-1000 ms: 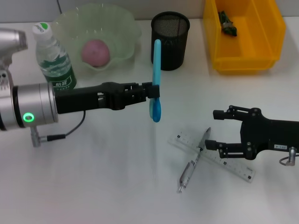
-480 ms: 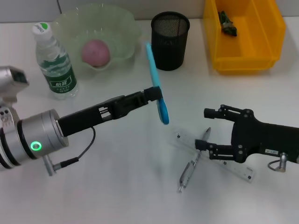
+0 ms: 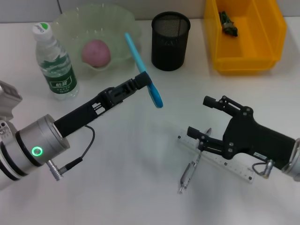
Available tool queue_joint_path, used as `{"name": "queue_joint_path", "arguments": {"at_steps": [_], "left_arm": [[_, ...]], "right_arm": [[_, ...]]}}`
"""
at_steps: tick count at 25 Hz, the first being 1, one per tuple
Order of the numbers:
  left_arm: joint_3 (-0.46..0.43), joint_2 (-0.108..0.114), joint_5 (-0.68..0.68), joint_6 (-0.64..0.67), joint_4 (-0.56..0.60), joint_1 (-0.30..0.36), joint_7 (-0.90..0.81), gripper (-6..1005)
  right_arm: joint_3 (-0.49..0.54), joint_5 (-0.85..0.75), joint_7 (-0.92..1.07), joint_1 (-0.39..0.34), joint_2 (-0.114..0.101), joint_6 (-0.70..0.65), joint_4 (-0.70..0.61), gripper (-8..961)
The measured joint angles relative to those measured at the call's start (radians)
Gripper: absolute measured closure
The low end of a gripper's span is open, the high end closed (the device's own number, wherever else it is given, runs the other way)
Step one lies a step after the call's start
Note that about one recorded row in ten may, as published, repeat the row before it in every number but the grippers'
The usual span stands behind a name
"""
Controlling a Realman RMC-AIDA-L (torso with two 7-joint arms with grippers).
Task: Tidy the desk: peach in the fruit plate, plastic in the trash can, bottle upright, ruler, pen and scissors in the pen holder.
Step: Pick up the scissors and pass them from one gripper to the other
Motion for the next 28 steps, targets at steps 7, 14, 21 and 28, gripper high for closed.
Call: {"name": "queue_joint_path", "arguments": {"at_steps": [7, 14, 21, 28], "left_arm": [[-0.084, 0.0, -0.021, -0.022, -0.125, -0.02, 0.08, 732], [-0.167, 0.0, -0.017, -0.058, -0.228, -0.04, 0.147, 732], [-0.325, -0.001, 0.12, -0.102, -0.265, -0.032, 0.148, 732], [-0.539, -0.002, 0.313, -0.172, -0.288, -0.012, 0.148, 731]], "right_arm": [[0.002, 0.134, -0.153, 0.034, 0.006, 0.017, 0.158, 132], [0.084, 0.165, -0.324, 0.097, 0.007, 0.045, 0.314, 131], [0.136, 0.161, -0.371, 0.121, 0.007, 0.056, 0.369, 133], [0.17, 0.098, -0.377, 0.139, 0.007, 0.061, 0.39, 131]]}}
